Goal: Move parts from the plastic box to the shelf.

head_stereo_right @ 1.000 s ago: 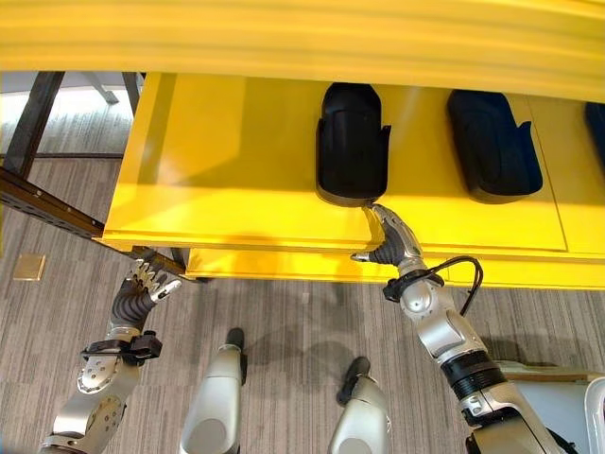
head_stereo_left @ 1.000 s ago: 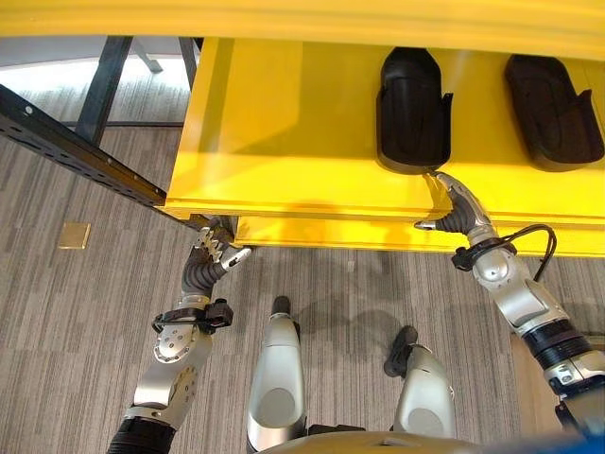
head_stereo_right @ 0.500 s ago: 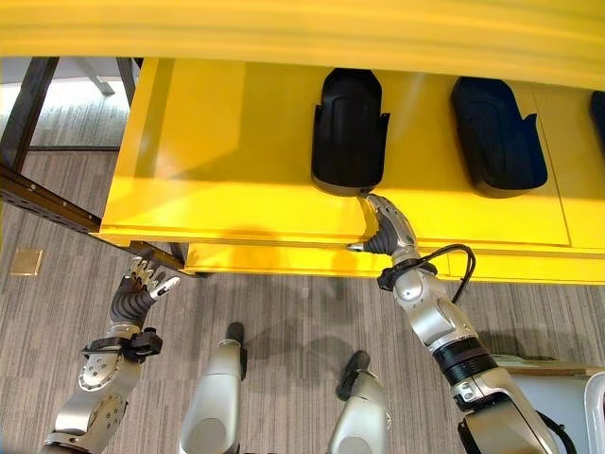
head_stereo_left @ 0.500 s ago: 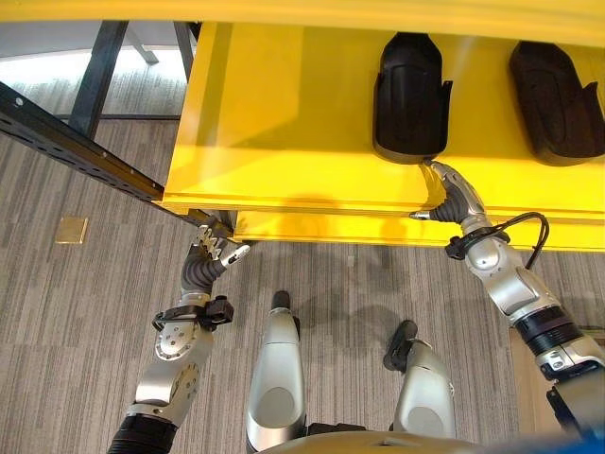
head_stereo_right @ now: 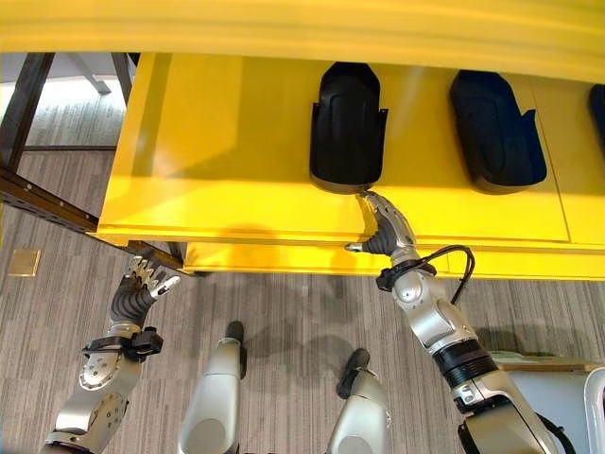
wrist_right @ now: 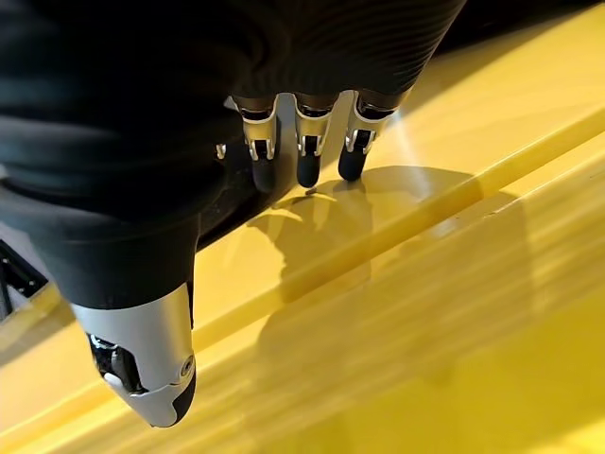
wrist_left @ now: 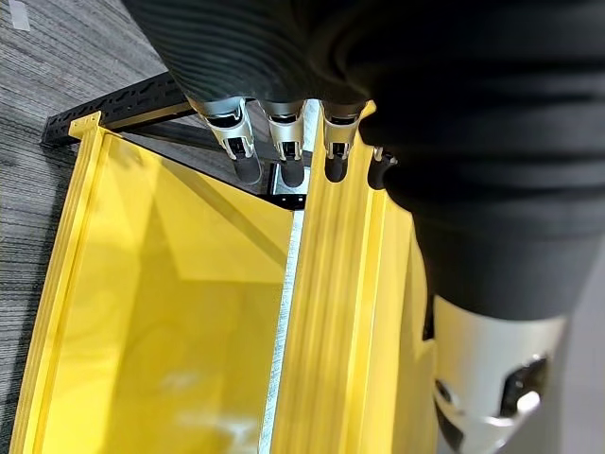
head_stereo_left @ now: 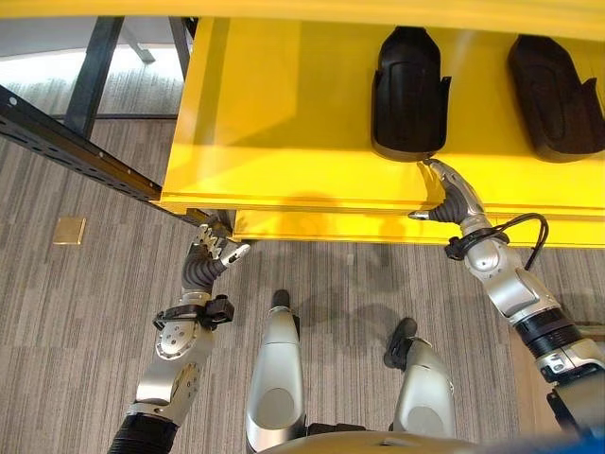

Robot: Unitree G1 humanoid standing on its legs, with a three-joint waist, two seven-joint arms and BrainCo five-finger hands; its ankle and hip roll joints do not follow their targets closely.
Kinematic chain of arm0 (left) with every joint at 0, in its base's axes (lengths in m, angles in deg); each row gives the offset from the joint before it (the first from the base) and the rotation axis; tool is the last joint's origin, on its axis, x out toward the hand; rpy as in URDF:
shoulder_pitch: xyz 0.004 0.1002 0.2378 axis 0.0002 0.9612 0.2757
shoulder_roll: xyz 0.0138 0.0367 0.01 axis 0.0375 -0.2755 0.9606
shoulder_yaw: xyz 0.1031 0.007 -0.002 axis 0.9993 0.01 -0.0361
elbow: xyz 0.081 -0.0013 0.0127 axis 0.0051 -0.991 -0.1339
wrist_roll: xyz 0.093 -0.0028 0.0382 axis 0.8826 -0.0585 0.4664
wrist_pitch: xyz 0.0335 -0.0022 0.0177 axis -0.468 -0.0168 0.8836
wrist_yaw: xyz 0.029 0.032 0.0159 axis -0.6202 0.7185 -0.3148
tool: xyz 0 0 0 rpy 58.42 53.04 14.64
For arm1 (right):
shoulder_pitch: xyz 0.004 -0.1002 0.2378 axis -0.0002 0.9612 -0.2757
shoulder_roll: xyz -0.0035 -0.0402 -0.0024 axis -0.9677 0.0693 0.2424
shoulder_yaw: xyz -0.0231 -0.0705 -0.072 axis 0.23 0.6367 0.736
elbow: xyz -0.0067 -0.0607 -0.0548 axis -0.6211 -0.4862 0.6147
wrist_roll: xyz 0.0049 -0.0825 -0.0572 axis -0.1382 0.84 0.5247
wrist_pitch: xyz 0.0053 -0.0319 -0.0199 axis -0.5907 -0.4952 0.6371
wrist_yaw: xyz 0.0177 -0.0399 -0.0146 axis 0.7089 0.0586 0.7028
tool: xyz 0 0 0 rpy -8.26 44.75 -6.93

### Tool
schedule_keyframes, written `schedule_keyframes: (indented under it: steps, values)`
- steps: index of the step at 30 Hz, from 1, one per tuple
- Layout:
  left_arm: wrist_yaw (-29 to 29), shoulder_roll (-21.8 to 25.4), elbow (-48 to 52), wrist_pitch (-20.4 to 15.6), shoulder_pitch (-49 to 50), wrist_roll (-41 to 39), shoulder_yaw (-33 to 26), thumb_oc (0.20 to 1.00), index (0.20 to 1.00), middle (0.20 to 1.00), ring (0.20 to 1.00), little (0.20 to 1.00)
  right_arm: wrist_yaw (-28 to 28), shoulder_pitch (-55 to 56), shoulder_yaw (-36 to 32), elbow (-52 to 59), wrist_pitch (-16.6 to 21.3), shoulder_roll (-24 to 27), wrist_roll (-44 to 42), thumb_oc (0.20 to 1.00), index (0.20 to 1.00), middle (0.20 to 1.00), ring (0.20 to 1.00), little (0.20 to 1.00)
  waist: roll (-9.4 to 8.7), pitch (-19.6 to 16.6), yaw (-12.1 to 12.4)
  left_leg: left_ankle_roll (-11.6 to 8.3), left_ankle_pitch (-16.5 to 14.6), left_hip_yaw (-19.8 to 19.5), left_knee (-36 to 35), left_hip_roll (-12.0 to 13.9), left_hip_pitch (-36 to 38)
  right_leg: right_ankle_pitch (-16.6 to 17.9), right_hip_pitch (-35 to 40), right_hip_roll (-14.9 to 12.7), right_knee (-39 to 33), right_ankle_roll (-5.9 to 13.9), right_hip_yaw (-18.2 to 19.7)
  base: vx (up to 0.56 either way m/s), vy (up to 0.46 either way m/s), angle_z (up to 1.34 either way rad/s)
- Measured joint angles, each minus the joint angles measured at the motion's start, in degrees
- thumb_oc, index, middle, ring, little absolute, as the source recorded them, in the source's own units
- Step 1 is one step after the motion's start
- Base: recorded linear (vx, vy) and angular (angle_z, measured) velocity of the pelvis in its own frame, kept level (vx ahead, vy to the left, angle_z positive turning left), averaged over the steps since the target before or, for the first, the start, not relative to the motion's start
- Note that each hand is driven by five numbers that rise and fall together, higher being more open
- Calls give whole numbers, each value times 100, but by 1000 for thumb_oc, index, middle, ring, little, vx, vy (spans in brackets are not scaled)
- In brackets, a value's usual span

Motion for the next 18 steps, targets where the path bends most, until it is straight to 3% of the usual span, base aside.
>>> schedule_keyframes:
  steps: [8, 18]
  values:
    - [-22, -10, 0, 2, -2, 8, -10, 1000, 1000, 1000, 1000, 1000, 170, 626, -200, 612, 142, -91, -245, 1000, 1000, 1000, 1000, 1000, -16, 6, -50, -6, 4, 2, -3, 14, 13, 32, 10, 24, -8, 6, 15, 0, 0, 0]
    - [-28, -10, 0, 2, 9, 10, -12, 1000, 1000, 1000, 1000, 1000, 231, 583, -198, 654, 174, -236, -510, 1000, 1000, 1000, 1000, 1000, -156, 5, -23, -3, 3, 3, 0, 12, 0, 68, 13, 35, -71, 4, 22, 0, 0, 0]
